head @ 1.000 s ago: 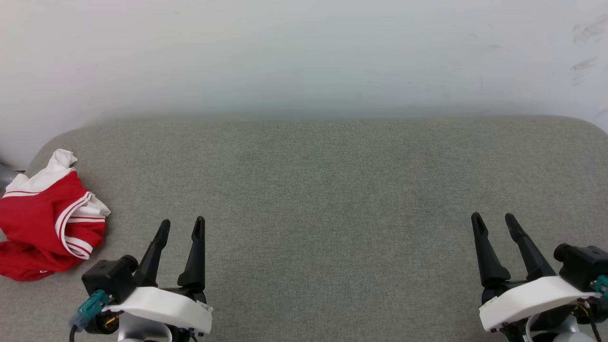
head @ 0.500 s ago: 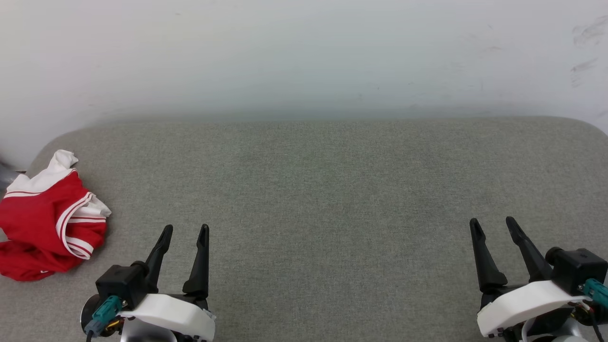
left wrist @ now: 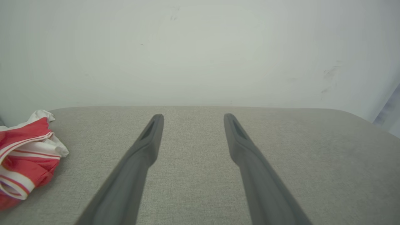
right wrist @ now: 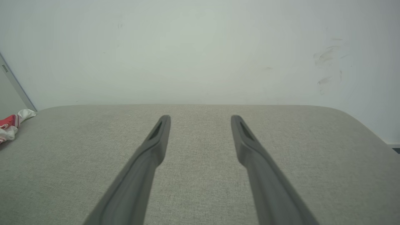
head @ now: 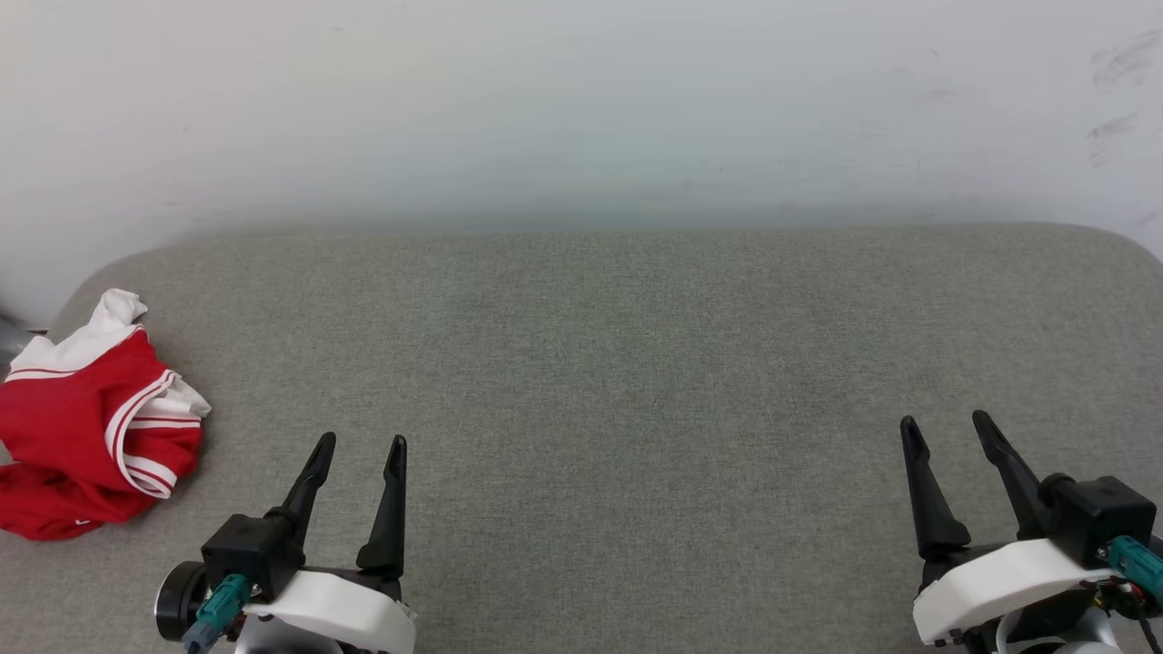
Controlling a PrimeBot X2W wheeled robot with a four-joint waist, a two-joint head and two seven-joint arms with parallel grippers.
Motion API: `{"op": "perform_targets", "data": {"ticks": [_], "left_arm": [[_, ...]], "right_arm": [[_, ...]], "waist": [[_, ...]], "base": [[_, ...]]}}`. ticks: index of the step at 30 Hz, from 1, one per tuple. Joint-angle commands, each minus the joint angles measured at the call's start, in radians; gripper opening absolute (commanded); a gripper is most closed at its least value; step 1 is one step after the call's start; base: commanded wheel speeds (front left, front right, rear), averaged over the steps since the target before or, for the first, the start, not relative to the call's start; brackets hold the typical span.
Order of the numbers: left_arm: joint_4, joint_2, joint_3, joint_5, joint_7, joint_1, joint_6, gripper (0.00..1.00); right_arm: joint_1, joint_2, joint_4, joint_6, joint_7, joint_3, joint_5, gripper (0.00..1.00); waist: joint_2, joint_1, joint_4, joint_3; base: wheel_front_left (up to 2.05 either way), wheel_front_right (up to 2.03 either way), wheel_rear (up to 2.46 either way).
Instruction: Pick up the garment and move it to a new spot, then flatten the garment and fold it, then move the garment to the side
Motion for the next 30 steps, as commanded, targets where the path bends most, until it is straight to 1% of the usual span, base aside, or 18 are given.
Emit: {"op": "perform_targets", "data": {"ticks": [1,8,13,22,30], "left_arm": [[-0.002,0.0,0.003,0.019,-0.008,0.006,-0.005,1.0],[0.006,-0.008,0.012,0.071,-0.022,0.008,-0.014,1.0],[0.011,-0.016,0.027,0.1,-0.03,0.002,-0.017,1.0],[0.023,-0.024,0.057,0.145,-0.047,-0.003,-0.025,1.0],[0.026,-0.031,0.092,0.124,-0.044,-0.01,-0.03,1.0]], "right_arm": [[0.006,0.003,-0.01,0.0,-0.008,-0.001,-0.015,1.0],[0.011,0.003,-0.015,0.0,-0.019,-0.004,-0.053,1.0],[0.02,0.003,-0.024,0.0,-0.027,0.008,-0.078,1.0],[0.018,0.003,-0.037,0.0,-0.04,0.045,-0.12,1.0],[0.009,0.003,-0.024,0.0,-0.047,0.063,-0.095,1.0]], "waist": [[0.0,0.0,0.0,0.0],[0.0,0.0,0.005,-0.004],[0.0,0.0,0.034,-0.009],[0.0,0.0,0.141,-0.014],[0.0,0.0,0.251,-0.014]], "base": [[0.0,0.0,0.0],[0.0,0.0,0.0],[0.0,0.0,0.0],[0.0,0.0,0.0],[0.0,0.0,0.0]]}}
